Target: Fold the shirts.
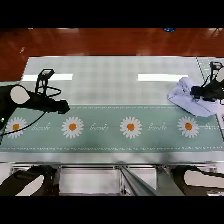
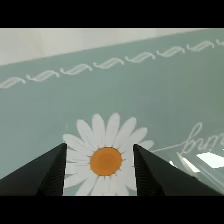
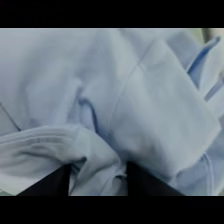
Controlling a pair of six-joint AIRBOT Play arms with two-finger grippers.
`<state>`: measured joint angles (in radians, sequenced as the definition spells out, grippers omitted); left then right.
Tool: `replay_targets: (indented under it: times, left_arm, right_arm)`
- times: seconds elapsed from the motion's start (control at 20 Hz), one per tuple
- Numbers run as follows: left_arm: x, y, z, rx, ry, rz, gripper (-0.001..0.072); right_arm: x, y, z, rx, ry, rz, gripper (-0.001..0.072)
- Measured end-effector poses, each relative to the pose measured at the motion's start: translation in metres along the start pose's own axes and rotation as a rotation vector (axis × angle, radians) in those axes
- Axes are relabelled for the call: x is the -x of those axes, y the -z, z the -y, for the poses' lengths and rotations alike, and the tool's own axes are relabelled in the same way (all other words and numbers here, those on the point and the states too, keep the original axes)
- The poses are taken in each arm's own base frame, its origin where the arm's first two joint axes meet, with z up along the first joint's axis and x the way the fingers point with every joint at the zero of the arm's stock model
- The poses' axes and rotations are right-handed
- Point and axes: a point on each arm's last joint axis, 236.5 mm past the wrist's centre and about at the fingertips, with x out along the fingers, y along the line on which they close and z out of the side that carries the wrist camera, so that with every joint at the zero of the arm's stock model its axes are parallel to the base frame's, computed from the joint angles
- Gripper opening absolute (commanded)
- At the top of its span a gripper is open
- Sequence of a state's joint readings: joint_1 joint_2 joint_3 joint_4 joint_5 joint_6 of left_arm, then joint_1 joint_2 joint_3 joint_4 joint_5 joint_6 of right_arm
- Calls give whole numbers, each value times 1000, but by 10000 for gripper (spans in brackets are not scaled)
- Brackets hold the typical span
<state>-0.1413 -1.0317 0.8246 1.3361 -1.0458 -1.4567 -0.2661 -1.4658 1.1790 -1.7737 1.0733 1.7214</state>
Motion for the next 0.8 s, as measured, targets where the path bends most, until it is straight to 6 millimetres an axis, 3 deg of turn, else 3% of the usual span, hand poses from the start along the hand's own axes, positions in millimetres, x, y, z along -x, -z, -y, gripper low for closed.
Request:
replay_targets:
  times: [0.05,0.1,0.15,0.3,0.4,0.5,0.55,0.7,0.8]
  left_arm:
    - [-1,1,4,3,13,8,505]
    - [-2,1,6,4,24,14,505]
    - [-3,-3,10,13,38,33,505]
    - [-1,-12,12,38,56,81,504]
    - [6,-20,3,63,42,109,503]
    - [19,-27,-9,98,30,134,503]
    - [28,-29,-15,115,24,147,503]
    - [52,-33,-29,148,0,195,503]
    - [62,-26,-32,151,-10,187,503]
  right_arm:
    - [-11,6,-1,-2,-14,-30,342]
    - [-19,11,-2,1,-21,-54,134]
    - [-26,16,-4,-4,-33,-76,21]
    - [-27,21,-11,-3,-75,-101,21]
    - [-2,6,-11,7,-98,-50,21]
    - [43,-23,-10,6,-127,73,21]
    - [77,-42,-10,-2,-151,162,21]
    - [198,-85,-15,-25,-248,474,21]
    - [289,-94,-19,-13,-298,691,21]
